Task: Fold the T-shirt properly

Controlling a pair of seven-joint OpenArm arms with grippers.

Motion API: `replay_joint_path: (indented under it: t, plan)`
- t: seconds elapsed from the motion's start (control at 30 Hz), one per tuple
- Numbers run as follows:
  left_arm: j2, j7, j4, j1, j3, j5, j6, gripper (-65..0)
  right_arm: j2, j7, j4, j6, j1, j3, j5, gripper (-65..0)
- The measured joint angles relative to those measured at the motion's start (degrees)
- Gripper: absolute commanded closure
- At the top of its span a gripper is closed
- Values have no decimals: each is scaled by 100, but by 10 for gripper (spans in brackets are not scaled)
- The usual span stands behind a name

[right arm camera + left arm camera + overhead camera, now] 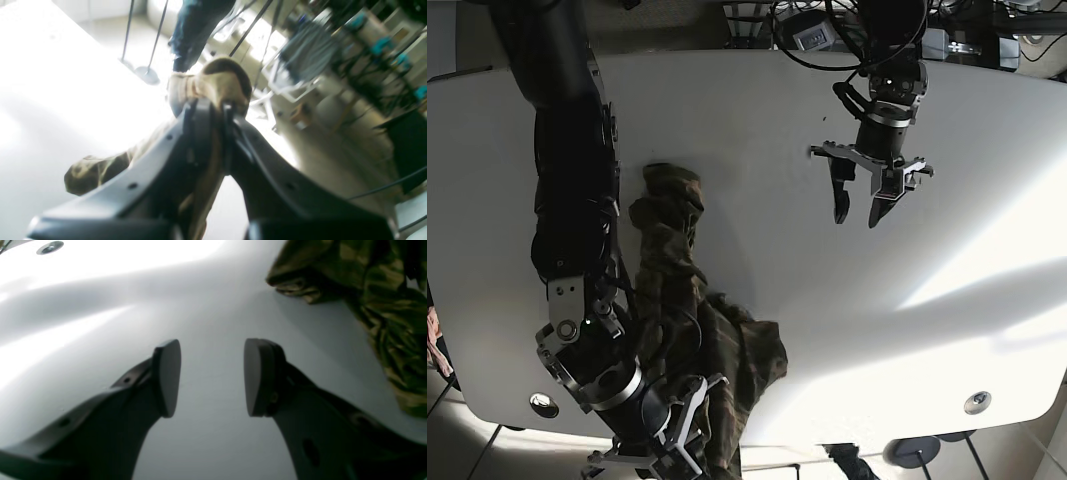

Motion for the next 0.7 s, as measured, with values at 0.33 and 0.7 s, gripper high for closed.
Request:
replay_joint_path:
  t: [0.33,0.7]
  plan:
    - [-402,-4,-728,-323,2225,-20,-17,-388,-15,17,-881,2,671,0,15,-24]
    - [-293,-15,-2321,-1432,3856,-13,48,-465,-13,13,-922,2,625,0,0,-24]
